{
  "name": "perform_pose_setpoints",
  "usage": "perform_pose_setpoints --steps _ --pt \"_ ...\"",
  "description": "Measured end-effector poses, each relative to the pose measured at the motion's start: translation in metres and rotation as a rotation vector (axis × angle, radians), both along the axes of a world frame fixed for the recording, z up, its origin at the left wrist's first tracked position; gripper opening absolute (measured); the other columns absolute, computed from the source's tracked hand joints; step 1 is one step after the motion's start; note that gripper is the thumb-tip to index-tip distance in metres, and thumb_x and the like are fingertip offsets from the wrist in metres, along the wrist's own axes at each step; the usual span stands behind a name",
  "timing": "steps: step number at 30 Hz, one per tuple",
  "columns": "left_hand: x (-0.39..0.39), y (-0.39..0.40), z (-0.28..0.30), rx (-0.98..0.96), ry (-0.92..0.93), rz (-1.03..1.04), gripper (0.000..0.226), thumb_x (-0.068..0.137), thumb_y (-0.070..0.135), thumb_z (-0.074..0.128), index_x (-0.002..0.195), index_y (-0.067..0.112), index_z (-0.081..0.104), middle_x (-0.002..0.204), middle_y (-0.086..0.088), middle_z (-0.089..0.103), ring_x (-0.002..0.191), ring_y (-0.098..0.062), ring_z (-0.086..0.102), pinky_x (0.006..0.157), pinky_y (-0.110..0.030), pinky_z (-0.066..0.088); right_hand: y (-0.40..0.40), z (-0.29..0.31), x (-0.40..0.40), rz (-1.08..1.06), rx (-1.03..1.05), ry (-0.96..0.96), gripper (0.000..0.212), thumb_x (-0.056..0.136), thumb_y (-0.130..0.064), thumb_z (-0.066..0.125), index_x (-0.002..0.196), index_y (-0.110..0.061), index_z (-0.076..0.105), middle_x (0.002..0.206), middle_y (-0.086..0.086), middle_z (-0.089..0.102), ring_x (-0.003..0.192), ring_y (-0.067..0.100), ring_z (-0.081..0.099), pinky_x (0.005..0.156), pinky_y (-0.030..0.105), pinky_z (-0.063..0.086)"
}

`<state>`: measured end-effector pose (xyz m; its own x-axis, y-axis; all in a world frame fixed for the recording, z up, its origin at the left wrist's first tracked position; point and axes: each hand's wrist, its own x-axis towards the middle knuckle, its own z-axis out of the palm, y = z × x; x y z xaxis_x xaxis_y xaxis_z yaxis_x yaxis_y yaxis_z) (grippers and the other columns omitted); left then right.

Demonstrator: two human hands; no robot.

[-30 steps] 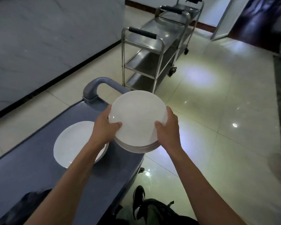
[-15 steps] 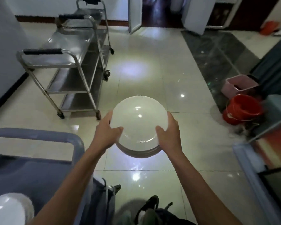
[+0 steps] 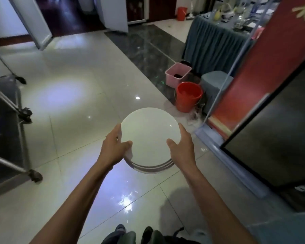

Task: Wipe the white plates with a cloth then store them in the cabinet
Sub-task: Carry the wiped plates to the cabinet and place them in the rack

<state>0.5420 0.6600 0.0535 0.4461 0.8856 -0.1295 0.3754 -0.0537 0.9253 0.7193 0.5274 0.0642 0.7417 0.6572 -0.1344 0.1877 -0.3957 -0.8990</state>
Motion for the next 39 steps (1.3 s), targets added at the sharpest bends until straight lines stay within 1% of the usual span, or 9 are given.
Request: perform_pose_setpoints --steps 5,12,15,18,23,28,32,36,39 --pt "0.085 0.013 -0.004 0.007 0.001 -0.200 0.058 0.072 0.017 0.063 0.121 0.048 0.058 0.109 0.012 0.068 0.097 -0.018 0.064 0.075 -0.039 0.059 -0.018 -0.001 0.055 -0.193 -0.009 0.012 0.065 0.095 -0.008 0.061 0.153 -0.025 0.036 0.144 0.002 0.045 0.130 0.019 0.048 0.110 0.039 0.045" --pt "0.192 0.047 -0.020 0.007 0.002 -0.441 0.054 0.074 0.016 0.066 0.123 0.040 0.058 0.111 0.011 0.069 0.099 -0.018 0.065 0.077 -0.035 0.054 -0.010 -0.007 0.115 -0.433 -0.015 -0.012 0.062 0.093 -0.003 0.059 0.148 -0.026 0.042 0.142 0.003 0.050 0.129 0.021 0.049 0.108 0.044 0.046" --pt "0.230 0.063 -0.024 0.004 0.002 -0.528 0.061 0.078 0.013 0.066 0.132 0.039 0.054 0.120 0.008 0.066 0.106 -0.020 0.062 0.079 -0.032 0.051 -0.002 -0.006 0.135 -0.540 -0.035 -0.042 0.061 0.091 -0.004 0.059 0.147 -0.025 0.044 0.141 0.004 0.050 0.127 0.023 0.050 0.104 0.040 0.046" --pt "0.272 0.080 -0.023 -0.011 0.000 -0.633 0.060 0.079 0.015 0.067 0.131 0.042 0.053 0.121 0.012 0.064 0.111 -0.021 0.060 0.090 -0.042 0.054 0.006 -0.005 0.158 -0.629 -0.015 -0.066 0.058 0.089 -0.004 0.060 0.143 -0.024 0.048 0.137 0.004 0.054 0.123 0.022 0.053 0.092 0.032 0.047" --pt "0.332 0.087 -0.025 -0.030 0.017 -0.771 0.064 0.080 0.014 0.069 0.137 0.040 0.051 0.127 0.010 0.062 0.114 -0.025 0.059 0.097 -0.052 0.053 0.003 -0.009 0.182 -0.808 -0.033 -0.052 0.062 0.089 -0.003 0.062 0.145 -0.020 0.046 0.134 0.003 0.048 0.119 0.016 0.048 0.094 0.025 0.037" --pt "0.379 0.068 -0.029 -0.075 0.034 -0.885 0.061 0.074 0.016 0.065 0.125 0.047 0.052 0.123 0.011 0.062 0.116 -0.024 0.057 0.099 -0.049 0.051 -0.010 -0.016 0.206 -0.965 -0.069 -0.051 0.067 0.085 -0.003 0.062 0.147 -0.021 0.044 0.125 -0.003 0.040 0.116 0.015 0.045 0.094 0.020 0.032" --pt "0.424 0.037 -0.040 -0.092 0.069 -0.980 0.070 0.072 0.020 0.063 0.139 0.035 0.050 0.128 0.004 0.062 0.118 -0.027 0.055 0.097 -0.048 0.052 -0.037 -0.025 0.231 -1.087 -0.094 0.004 0.069 0.086 -0.005 0.061 0.150 -0.022 0.040 0.140 0.008 0.046 0.126 0.023 0.047 0.105 0.030 0.037" --pt "0.477 -0.010 -0.049 -0.079 0.072 -1.093 0.067 0.081 0.004 0.068 0.138 0.034 0.051 0.120 0.009 0.060 0.114 -0.022 0.054 0.093 -0.038 0.048 -0.083 -0.031 0.258 -1.218 -0.093 0.028 0.065 0.086 -0.007 0.062 0.146 -0.025 0.045 0.135 0.001 0.049 0.124 0.020 0.050 0.094 0.021 0.036" --pt "0.521 -0.051 -0.047 -0.077 0.112 -1.158 0.071 0.081 0.005 0.070 0.145 0.029 0.048 0.129 0.003 0.060 0.121 -0.025 0.053 0.102 -0.046 0.048 -0.124 -0.032 0.284 -1.280 -0.067 0.031 0.067 0.084 -0.007 0.065 0.146 -0.025 0.046 0.136 -0.001 0.049 0.125 0.020 0.049 0.097 0.024 0.037"
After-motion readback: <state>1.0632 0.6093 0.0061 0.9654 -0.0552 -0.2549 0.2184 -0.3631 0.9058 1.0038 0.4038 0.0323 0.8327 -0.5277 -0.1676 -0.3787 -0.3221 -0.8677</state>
